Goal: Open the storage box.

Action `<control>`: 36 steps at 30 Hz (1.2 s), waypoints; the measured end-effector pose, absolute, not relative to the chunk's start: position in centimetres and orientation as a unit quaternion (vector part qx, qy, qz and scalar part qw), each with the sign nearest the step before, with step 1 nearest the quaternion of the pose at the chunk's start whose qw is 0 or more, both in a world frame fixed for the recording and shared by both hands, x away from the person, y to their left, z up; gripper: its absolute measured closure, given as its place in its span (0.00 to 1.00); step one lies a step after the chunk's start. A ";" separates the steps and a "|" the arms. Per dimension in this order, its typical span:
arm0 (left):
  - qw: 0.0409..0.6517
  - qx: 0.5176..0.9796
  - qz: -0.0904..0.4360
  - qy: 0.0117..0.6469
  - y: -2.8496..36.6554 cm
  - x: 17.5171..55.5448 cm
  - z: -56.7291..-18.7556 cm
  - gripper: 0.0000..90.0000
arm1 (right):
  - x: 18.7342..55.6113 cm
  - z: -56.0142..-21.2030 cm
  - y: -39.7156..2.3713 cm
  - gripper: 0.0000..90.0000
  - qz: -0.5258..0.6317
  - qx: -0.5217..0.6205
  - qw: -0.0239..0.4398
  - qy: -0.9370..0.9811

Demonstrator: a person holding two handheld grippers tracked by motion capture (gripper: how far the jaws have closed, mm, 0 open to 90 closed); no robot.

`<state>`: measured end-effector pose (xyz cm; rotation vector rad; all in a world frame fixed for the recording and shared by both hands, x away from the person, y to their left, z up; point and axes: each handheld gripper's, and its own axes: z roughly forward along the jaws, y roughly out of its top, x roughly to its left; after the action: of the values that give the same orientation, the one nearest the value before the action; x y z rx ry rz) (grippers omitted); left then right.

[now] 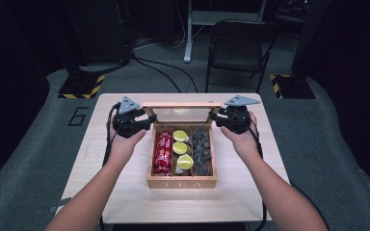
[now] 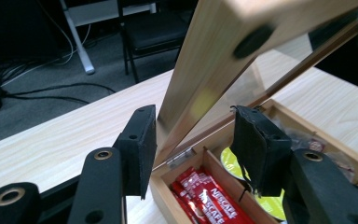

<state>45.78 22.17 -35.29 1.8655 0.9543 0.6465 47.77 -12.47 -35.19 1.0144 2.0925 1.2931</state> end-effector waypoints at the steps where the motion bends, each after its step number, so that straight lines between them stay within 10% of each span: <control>1: 0.457 0.756 0.262 0.388 22.2 45.9 -35.4 0.59 | 47.8 -35.2 -12.4 0.67 0.472 0.371 0.239 0.763; 36: 0.459 0.742 0.254 0.417 22.2 49.1 -35.0 0.71 | 51.0 -36.6 -12.0 0.66 0.456 0.400 0.226 0.762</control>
<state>49.12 22.18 -34.98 1.8270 1.0261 0.6261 51.04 -11.97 -36.59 1.1039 2.1015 1.2567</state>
